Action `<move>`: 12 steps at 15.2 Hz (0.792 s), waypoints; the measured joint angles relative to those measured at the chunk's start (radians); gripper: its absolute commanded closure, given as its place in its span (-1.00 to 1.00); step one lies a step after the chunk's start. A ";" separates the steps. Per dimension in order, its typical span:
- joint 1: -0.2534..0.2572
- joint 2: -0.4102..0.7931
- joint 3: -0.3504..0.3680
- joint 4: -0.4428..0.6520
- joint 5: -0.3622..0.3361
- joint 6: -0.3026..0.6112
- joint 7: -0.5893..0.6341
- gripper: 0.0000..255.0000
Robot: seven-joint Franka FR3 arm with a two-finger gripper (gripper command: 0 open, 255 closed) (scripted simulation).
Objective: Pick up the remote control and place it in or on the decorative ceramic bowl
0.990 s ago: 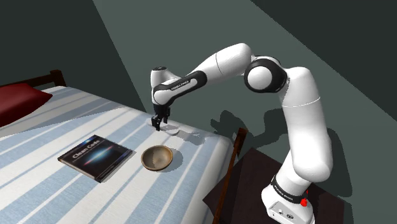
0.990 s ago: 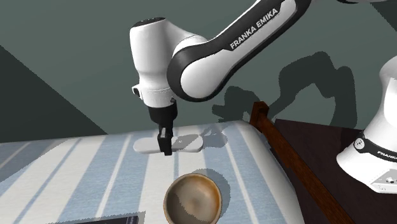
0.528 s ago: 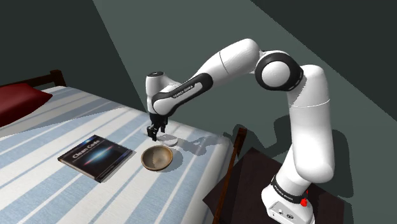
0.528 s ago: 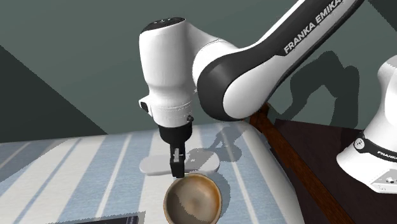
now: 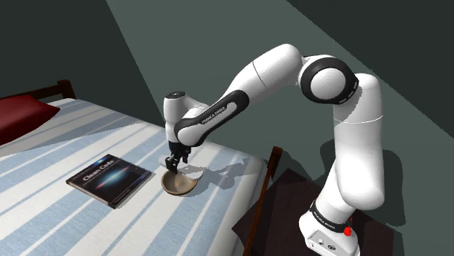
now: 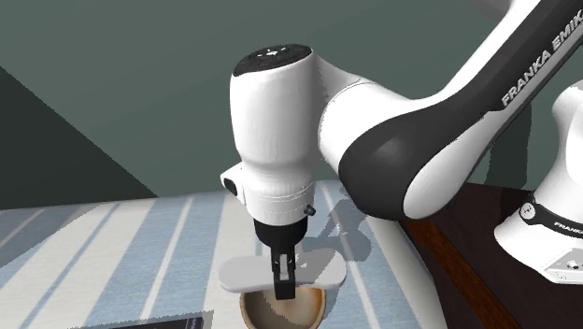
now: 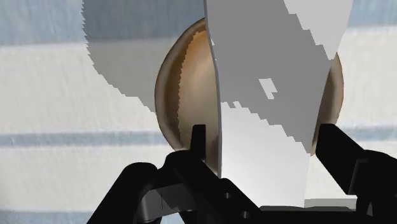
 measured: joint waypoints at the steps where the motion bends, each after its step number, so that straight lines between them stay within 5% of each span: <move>1: 0.002 0.007 -0.001 -0.005 -0.003 0.011 0.003 1.00; 12: 0.014 0.103 -0.019 -0.008 -0.030 0.109 0.023 1.00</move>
